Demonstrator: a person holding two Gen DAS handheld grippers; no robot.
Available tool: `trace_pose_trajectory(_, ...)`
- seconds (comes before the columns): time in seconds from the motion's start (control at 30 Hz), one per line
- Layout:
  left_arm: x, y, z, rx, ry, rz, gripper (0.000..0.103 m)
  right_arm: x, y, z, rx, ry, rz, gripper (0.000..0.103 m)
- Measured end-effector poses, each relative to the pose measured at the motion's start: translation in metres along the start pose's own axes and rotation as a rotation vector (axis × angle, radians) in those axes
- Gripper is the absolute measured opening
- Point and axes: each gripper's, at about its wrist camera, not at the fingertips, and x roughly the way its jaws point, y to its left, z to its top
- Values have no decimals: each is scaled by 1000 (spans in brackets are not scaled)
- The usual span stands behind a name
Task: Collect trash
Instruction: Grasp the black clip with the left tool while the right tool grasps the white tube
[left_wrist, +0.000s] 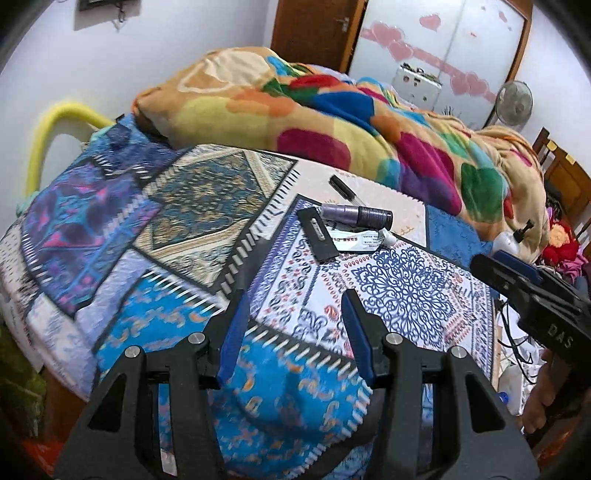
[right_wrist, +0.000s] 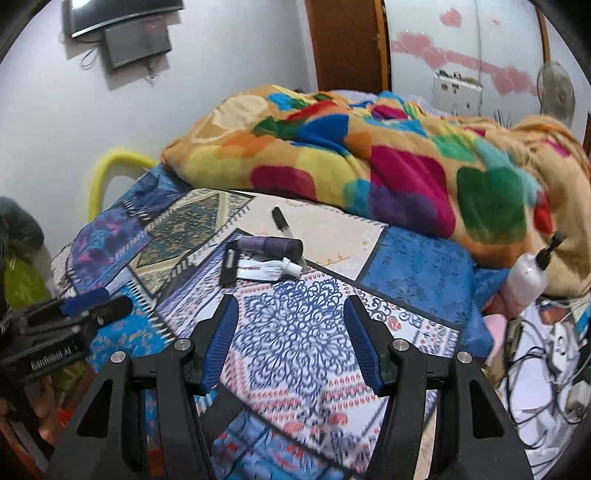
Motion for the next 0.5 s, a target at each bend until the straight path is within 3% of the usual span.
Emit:
trace_pose_trajectory(0.27,45,-5,10,11,33,-8,51,74,-12,17,97,103,78,55)
trace_pose_trajectory(0.5,66,-6,18,27,37,7,51,114,-13,19,142,176,100,29)
